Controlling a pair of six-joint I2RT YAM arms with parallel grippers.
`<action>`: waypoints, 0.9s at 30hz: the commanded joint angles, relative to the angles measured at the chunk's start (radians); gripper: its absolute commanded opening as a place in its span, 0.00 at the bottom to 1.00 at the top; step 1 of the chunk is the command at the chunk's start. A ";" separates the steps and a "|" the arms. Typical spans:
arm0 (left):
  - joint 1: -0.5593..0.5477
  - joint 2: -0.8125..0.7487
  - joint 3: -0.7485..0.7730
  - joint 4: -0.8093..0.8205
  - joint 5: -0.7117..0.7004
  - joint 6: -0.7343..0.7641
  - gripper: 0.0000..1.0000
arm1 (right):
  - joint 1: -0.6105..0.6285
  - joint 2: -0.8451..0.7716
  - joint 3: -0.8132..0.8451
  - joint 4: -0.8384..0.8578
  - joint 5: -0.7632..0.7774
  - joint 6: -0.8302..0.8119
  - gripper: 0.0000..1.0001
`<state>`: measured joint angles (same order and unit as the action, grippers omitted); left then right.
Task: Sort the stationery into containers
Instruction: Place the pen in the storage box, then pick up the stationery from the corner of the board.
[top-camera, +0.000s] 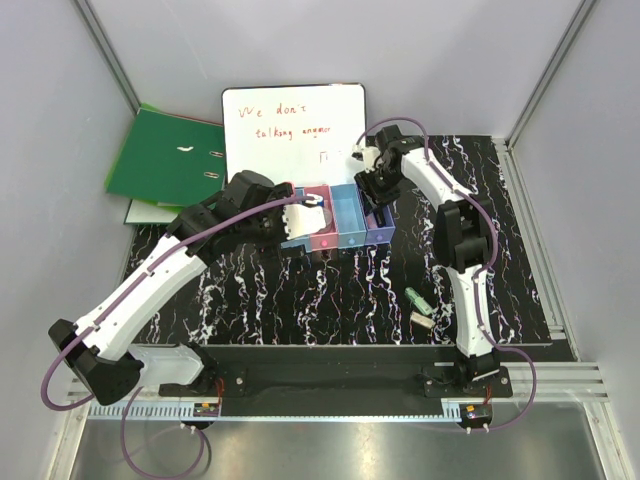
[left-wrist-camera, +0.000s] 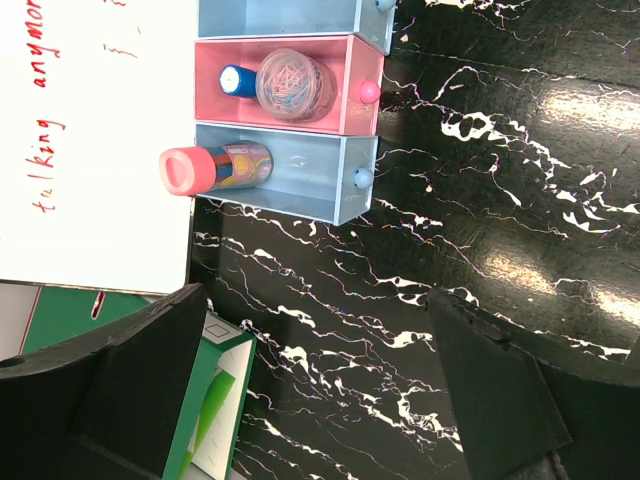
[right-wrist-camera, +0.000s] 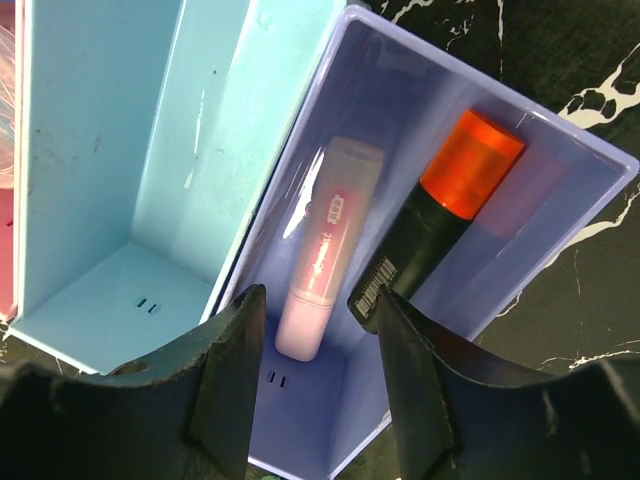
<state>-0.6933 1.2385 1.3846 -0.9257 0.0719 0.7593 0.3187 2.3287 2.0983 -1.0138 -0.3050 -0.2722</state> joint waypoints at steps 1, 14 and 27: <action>0.005 -0.025 0.008 0.044 0.023 0.002 0.99 | 0.003 -0.084 -0.011 0.009 0.023 -0.019 0.55; 0.003 -0.053 -0.018 0.044 0.034 -0.017 0.99 | 0.003 -0.376 -0.162 -0.009 0.018 -0.051 0.52; -0.051 -0.060 -0.065 0.054 0.052 -0.035 0.99 | 0.008 -0.840 -0.961 -0.022 0.173 -0.561 0.55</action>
<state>-0.7364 1.2102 1.3376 -0.9184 0.0978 0.7391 0.3210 1.6096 1.3190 -1.0241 -0.2123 -0.6472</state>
